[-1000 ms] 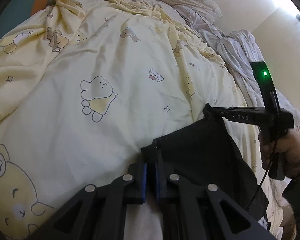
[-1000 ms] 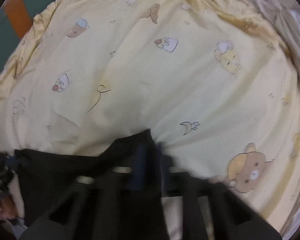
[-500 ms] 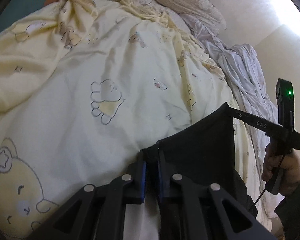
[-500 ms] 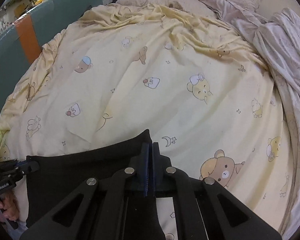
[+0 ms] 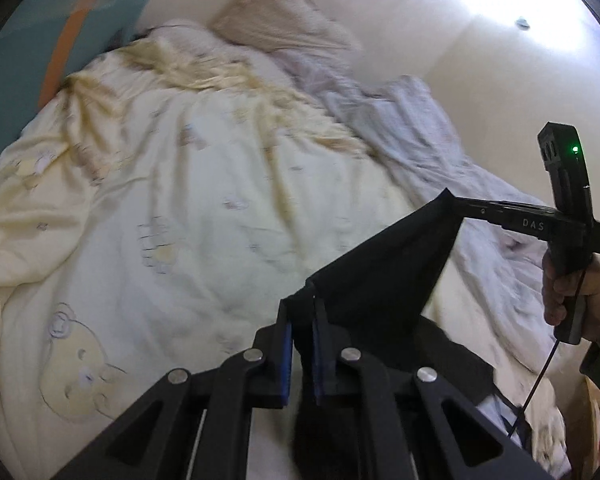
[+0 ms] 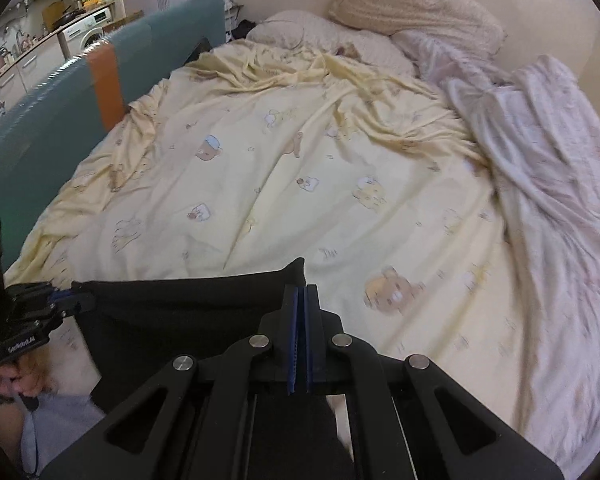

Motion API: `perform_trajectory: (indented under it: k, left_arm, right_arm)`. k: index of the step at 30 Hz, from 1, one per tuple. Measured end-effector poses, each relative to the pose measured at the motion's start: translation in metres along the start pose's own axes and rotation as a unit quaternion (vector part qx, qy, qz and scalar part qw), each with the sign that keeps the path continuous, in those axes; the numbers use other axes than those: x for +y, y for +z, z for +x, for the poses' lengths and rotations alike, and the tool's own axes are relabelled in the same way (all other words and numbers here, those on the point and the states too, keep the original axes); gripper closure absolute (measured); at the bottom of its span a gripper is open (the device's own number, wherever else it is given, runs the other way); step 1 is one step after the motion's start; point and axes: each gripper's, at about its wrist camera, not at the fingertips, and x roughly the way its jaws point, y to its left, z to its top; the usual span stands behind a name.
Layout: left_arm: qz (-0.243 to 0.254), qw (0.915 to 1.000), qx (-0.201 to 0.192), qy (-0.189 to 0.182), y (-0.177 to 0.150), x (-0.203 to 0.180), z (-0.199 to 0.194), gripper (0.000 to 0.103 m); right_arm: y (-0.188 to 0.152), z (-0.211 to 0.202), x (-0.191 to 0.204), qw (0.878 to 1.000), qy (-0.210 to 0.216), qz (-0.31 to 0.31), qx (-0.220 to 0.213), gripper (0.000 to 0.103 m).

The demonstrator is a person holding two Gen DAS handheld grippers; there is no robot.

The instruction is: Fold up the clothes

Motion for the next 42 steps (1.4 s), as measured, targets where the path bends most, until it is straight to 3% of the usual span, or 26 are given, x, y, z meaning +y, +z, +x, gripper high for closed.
perform_trajectory:
  k: [5,8,10,14,16,19,22,25,31,34,38,40,42]
  left_arm:
    - [0.106,0.9931,-0.003,-0.051,-0.018,-0.053,-0.036,0.096]
    - [0.189,0.9796,0.005,-0.069,-0.044,-0.088,-0.059,0.096]
    - [0.249,0.9649,0.032,-0.076,-0.072,-0.109,-0.066,0.096]
    - [0.386,0.9163,0.073,-0.080,-0.141,-0.147,-0.069,0.096]
    - [0.471,0.8738,0.092,-0.082,-0.180,-0.165,-0.069,0.096]
    - [0.555,0.8201,0.114,-0.083,-0.229,-0.179,-0.060,0.096]
    - [0.584,0.7972,0.132,-0.081,-0.250,-0.182,-0.054,0.096]
    - [0.580,0.7963,0.152,-0.081,-0.253,-0.178,-0.049,0.096]
    - [0.591,0.7863,0.161,-0.078,-0.259,-0.178,-0.051,0.096]
    - [0.597,0.7743,0.180,-0.110,-0.264,-0.180,-0.059,0.079]
    - [0.597,0.7644,0.193,-0.148,-0.254,-0.179,-0.076,0.074]
    - [0.578,0.7749,0.196,-0.166,-0.240,-0.181,-0.080,0.074]
    - [0.549,0.7955,0.192,-0.172,-0.226,-0.185,-0.075,0.073]
  right_arm:
    - [-0.052,-0.068,0.002,0.999,-0.020,0.040,-0.015,0.101]
    - [-0.095,-0.106,0.007,0.997,-0.029,0.071,-0.031,0.101]
    - [-0.130,-0.132,0.011,0.994,-0.036,0.093,-0.043,0.101]
    - [-0.211,-0.148,0.023,0.988,-0.043,0.145,-0.043,0.101]
    - [-0.258,-0.141,0.024,0.982,-0.051,0.180,-0.034,0.101]
    - [-0.320,-0.121,0.021,0.971,-0.054,0.231,-0.025,0.101]
    - [-0.357,-0.100,0.019,0.961,-0.045,0.271,-0.016,0.101]
    - [-0.369,-0.087,0.023,0.959,-0.036,0.282,-0.011,0.101]
    - [-0.386,-0.084,0.025,0.958,-0.045,0.282,0.003,0.100]
    - [-0.399,-0.093,0.023,0.958,-0.034,0.284,0.007,0.099]
    - [-0.416,-0.105,0.025,0.961,-0.031,0.274,0.031,0.099]
    - [-0.418,-0.114,0.024,0.959,-0.040,0.279,0.026,0.099]
    - [-0.410,-0.122,0.021,0.954,-0.043,0.298,0.002,0.095]
